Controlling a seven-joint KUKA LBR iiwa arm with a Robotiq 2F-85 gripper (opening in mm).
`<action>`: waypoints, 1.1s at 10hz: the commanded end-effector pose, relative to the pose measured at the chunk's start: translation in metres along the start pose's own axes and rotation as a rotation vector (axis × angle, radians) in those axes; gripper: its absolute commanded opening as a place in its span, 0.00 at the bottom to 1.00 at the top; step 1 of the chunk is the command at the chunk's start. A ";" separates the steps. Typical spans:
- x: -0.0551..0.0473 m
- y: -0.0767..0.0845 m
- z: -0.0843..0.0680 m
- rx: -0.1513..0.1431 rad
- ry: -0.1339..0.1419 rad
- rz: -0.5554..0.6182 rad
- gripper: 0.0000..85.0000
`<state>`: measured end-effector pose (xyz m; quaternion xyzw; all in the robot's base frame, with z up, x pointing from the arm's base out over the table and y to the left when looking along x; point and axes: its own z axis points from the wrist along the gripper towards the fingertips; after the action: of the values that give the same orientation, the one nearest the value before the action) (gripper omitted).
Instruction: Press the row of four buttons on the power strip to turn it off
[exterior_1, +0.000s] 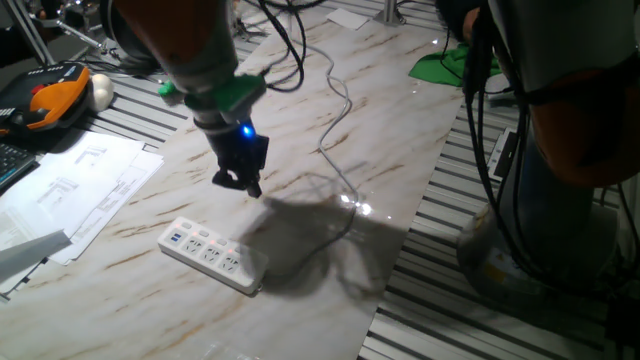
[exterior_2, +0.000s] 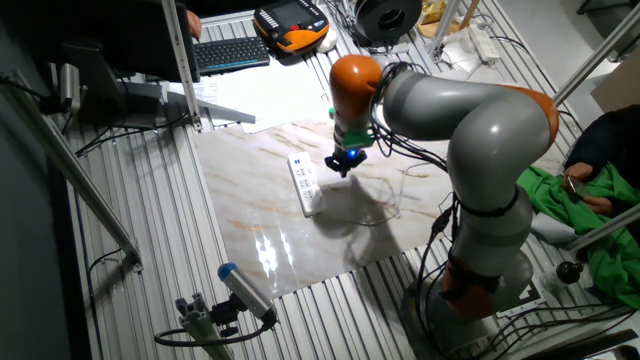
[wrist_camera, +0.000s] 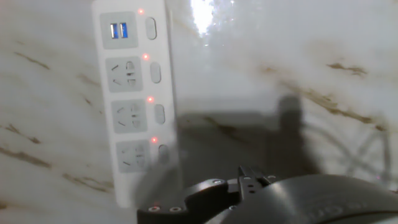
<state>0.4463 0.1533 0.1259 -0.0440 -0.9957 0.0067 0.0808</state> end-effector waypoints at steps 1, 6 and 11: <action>0.000 0.000 0.000 -0.004 0.019 0.000 0.00; 0.000 0.000 0.000 -0.012 0.090 -0.054 0.00; 0.003 0.011 0.007 -0.051 0.074 0.056 0.00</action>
<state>0.4429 0.1647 0.1185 -0.0754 -0.9902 -0.0189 0.1157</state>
